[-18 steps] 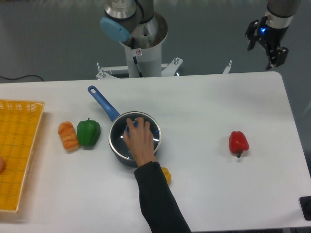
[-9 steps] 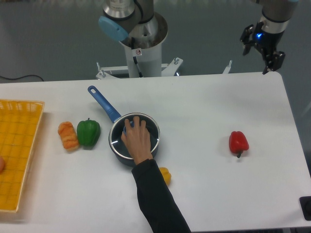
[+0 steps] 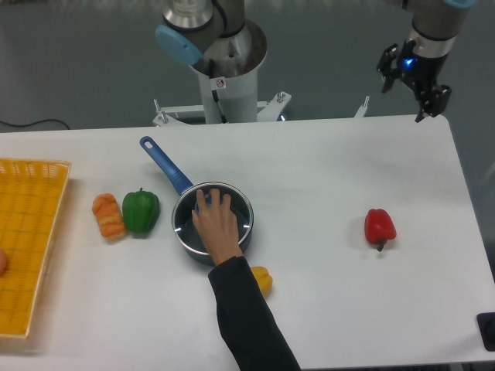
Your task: Open the lid
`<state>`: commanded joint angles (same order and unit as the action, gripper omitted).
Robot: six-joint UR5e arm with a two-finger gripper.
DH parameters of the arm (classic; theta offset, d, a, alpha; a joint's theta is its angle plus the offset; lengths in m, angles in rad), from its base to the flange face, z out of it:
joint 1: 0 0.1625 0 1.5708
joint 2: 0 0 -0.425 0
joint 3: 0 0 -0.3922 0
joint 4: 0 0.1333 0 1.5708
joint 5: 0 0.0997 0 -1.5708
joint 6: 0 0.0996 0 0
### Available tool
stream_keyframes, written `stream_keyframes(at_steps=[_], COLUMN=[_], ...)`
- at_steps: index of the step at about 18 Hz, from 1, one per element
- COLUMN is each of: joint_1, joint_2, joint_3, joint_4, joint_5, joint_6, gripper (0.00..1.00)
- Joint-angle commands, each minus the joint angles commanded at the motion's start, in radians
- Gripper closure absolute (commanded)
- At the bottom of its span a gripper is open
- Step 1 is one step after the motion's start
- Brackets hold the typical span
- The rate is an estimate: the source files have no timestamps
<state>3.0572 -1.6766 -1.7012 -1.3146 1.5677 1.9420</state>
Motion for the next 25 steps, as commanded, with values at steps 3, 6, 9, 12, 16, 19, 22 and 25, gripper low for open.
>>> stream_keyframes(at_steps=[3,6,9,12,16,19,22,25], joint_1=[-0.003,-0.003,-0.055,-0.101,-0.164,-0.219,-0.256,-0.297], joint_2=[0.000,0.002,-0.002,-0.008,-0.006,-0.008,0.006,0.029], joint_3=[0.002,0.006,0.021,0.026,0.005,-0.015,-0.034,-0.060], joint_4=[-0.002,-0.002,-0.002,0.000,0.002,0.003,0.000,0.000], joint_5=[0.002,0.002,0.002,0.008,0.002,0.000,0.000,-0.003], joint_6=[-0.002,-0.003,-0.076,-0.185,-0.346,-0.435,-0.492,-0.624], gripper=[0.00,0.00,0.00,0.00,0.00,0.00,0.00,0.00])
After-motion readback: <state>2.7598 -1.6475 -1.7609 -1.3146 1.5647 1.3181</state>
